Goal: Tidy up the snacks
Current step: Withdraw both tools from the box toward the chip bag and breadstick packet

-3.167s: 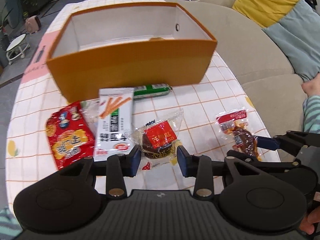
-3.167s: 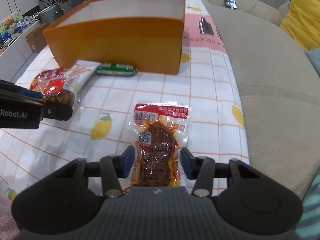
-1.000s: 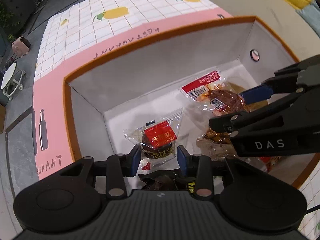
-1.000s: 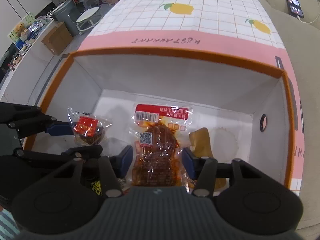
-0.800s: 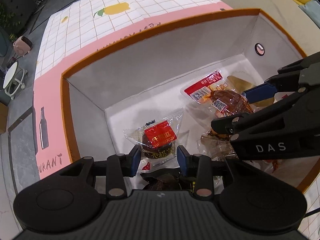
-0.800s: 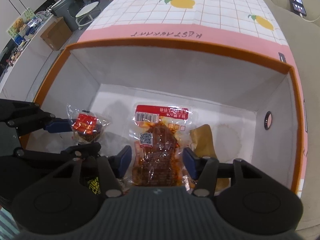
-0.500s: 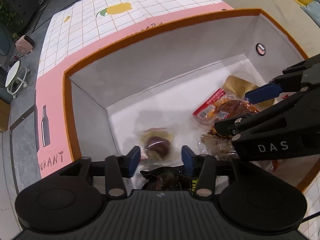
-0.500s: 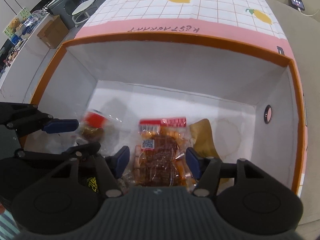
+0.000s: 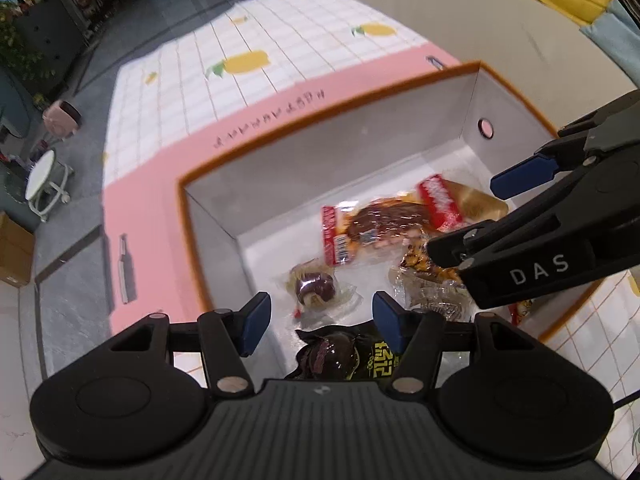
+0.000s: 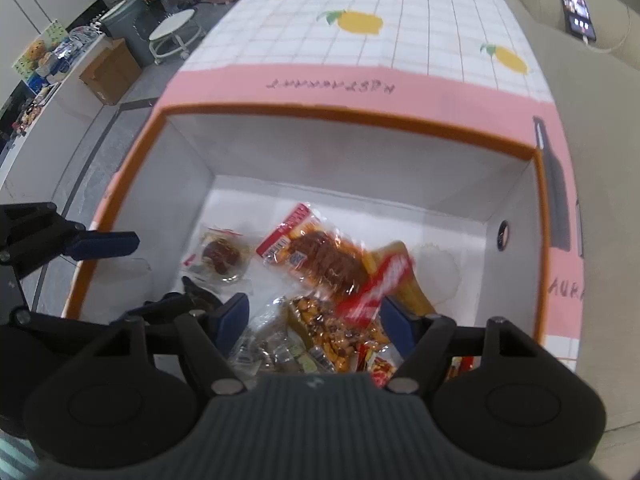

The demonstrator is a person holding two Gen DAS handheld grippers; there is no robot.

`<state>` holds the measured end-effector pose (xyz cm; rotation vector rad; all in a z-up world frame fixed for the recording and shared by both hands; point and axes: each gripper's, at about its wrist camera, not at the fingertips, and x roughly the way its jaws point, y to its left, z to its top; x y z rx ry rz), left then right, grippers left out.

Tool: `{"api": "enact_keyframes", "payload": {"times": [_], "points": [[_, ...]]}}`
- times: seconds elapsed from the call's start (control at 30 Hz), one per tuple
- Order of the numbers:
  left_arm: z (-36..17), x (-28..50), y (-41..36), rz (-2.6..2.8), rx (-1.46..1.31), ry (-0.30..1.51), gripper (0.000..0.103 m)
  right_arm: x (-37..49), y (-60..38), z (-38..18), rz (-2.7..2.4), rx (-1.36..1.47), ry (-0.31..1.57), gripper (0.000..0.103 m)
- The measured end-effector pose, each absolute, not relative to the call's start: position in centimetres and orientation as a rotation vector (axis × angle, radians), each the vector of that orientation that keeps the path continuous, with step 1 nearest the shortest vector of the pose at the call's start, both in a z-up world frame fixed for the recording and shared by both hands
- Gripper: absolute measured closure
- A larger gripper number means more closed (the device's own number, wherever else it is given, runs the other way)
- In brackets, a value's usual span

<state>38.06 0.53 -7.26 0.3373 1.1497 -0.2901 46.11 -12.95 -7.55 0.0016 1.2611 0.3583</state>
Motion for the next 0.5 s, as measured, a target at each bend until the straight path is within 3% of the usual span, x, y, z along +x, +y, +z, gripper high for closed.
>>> {"api": "enact_keyframes", "payload": {"times": [0.5], "points": [[2.8,28.2,2.1,-0.196,0.317,0.827,0.034,36.9,-14.0,1.9,0.302,-0.009,0.956,0.033]]}}
